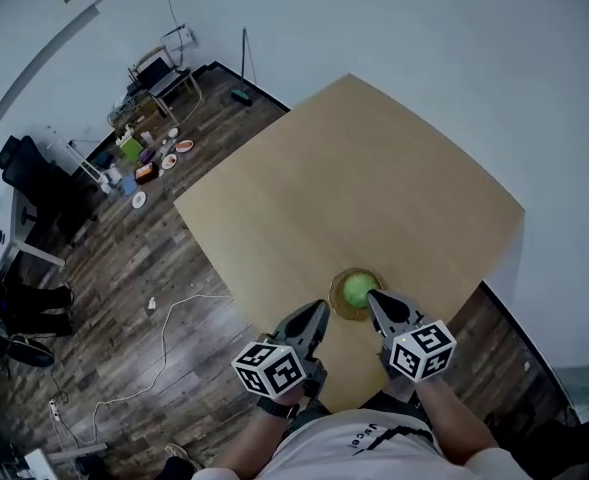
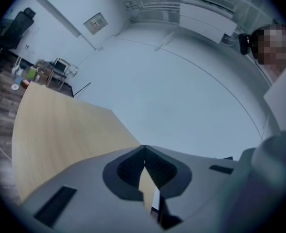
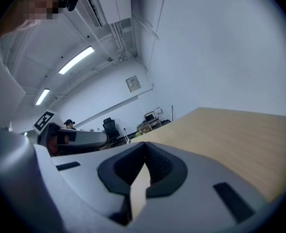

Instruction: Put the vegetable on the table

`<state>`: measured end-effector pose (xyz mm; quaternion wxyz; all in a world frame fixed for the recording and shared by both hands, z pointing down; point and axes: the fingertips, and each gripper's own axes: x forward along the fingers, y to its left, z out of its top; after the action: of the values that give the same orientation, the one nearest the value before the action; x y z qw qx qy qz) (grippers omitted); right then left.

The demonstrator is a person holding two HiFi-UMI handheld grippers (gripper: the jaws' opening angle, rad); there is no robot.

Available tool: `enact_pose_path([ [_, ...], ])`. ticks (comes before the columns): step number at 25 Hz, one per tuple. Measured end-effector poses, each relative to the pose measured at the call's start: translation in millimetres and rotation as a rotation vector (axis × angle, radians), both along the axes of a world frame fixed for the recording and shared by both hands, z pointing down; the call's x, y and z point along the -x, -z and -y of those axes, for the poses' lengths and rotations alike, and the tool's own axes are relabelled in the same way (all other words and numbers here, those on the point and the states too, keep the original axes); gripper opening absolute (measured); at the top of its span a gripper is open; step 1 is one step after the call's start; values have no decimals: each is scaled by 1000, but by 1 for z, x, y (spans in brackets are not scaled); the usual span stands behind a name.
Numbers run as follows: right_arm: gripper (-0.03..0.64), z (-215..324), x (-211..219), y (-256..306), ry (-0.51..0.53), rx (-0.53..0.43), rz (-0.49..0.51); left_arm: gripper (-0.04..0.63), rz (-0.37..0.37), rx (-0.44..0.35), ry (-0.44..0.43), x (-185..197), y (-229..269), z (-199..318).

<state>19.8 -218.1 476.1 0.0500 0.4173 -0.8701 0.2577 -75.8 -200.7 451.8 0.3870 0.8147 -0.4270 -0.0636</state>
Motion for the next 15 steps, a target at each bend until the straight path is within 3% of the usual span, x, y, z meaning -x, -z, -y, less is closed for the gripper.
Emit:
enact_pose_path([
  [4,14,-5,3,18,-9,-23,-1,14,52,-68,-29,-4,23,-5],
  [11,14,-19,4,42,-28,-95,-38,14,78,-133,-64,-12,42,-18],
  [15,14,-20,6,39,-33,-99,-44,14,88,-127,-74,-12,37,-19],
])
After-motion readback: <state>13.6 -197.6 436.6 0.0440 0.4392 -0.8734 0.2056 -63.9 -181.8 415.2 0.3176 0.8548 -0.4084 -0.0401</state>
